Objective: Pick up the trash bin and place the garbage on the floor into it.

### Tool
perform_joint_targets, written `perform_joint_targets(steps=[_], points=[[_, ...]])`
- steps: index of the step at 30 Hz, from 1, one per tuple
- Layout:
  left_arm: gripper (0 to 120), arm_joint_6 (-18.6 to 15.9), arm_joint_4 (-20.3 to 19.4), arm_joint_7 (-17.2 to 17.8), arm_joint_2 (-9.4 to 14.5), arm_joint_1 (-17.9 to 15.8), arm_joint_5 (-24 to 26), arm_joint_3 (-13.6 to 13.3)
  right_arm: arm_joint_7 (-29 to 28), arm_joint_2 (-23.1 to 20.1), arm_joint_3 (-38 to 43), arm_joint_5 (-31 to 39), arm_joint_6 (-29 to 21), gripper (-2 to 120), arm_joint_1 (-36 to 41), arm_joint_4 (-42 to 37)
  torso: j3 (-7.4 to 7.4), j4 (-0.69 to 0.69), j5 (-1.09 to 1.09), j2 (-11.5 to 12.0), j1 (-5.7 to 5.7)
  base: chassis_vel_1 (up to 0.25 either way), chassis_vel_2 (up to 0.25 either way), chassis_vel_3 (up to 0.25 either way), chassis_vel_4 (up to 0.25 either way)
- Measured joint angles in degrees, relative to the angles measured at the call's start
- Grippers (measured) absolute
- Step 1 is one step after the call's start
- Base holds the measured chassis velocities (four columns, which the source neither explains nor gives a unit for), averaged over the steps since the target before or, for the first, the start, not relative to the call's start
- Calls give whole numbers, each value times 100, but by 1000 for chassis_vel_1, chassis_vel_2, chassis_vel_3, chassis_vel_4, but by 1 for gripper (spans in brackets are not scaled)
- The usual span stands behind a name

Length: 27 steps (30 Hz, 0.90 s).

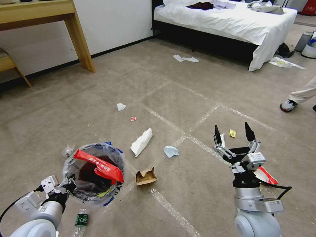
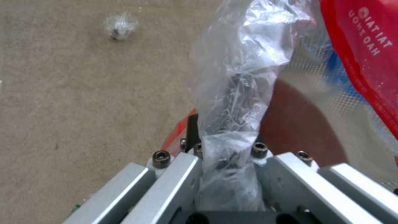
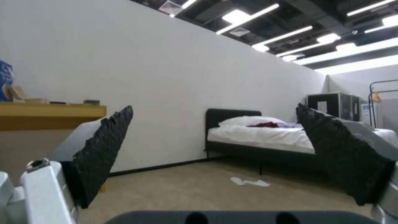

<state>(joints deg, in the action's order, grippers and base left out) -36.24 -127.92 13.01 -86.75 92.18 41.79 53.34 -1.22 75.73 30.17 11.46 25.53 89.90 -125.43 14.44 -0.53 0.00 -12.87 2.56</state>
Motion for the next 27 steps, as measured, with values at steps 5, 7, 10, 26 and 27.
perform_joint_targets(steps=[5,7,10,26,27], points=[[1,-11,22,5,1,-25,-1,-7,-2,-5,-7,0,-16,100,-3,1,0,0,0,0,0,0,0,0,0],[1,-12,25,6,4,-29,0,-7,-2,-4,-8,0,-19,100,-2,1,0,0,0,0,0,0,0,0,0],[1,-13,46,6,5,-41,1,-7,-2,1,-33,0,-25,100,-2,1,0,0,0,0,0,0,0,0,0],[1,-14,117,9,8,-85,14,25,1,29,-170,-10,-101,100,-135,80,0,0,0,0,0,0,0,0,0],[1,-14,123,10,14,-85,21,34,1,29,-182,-10,-115,100,-157,87,0,0,0,0,0,0,0,0,0]])
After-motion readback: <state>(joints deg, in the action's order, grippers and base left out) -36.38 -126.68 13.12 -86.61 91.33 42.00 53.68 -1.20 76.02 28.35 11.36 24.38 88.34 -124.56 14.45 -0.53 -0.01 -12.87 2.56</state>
